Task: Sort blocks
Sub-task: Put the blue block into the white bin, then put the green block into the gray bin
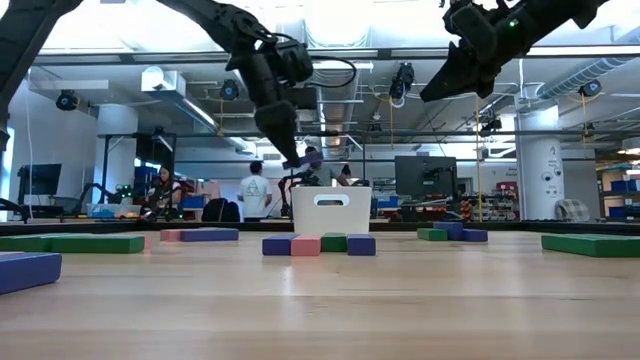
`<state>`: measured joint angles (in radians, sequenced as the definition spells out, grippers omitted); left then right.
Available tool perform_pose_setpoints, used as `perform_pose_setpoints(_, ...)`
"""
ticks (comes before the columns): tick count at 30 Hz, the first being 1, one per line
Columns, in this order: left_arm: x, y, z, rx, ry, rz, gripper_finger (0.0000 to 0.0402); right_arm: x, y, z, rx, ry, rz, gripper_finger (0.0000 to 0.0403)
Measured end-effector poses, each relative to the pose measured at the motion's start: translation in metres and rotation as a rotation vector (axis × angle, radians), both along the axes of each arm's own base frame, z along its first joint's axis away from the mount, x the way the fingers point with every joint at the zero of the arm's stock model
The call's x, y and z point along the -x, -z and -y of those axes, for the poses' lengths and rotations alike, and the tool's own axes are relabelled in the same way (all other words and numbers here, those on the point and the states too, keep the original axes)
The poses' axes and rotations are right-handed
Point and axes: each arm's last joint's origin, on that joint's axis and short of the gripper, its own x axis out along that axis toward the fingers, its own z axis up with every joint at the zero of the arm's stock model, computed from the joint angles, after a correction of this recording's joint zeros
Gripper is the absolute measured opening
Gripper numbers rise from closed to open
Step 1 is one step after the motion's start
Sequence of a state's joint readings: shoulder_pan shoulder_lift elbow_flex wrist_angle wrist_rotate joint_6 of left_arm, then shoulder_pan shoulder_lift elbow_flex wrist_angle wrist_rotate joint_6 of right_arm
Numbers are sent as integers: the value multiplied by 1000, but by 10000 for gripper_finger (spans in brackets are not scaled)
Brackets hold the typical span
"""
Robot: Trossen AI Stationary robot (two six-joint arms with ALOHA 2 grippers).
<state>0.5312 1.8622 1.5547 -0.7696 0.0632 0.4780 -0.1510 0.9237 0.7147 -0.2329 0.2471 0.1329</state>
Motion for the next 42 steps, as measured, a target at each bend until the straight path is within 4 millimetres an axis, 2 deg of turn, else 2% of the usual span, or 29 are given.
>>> perform_pose_setpoints(4, -3, -3, -2, -13, 10, 44, 78, 0, 0, 0, -4, 3, 1, 38)
perform_pose_setpoints(9, -12, -2, -1, 69, 96, 215, 78, 0, 0, 0, -5, 3, -2, 38)
perform_pose_setpoints(15, -17, -5, -5, 16, 57, 268, 79, 0, 0, 0, -5, 3, -2, 38)
perform_pose_setpoints(27, -14, -2, -6, -4, 12, 226, 119, 0, 0, 0, -5, 3, -2, 38)
perform_pose_setpoints(42, -14, -3, -6, -4, 12, 226, 125, 0, 0, 0, -5, 3, -2, 38)
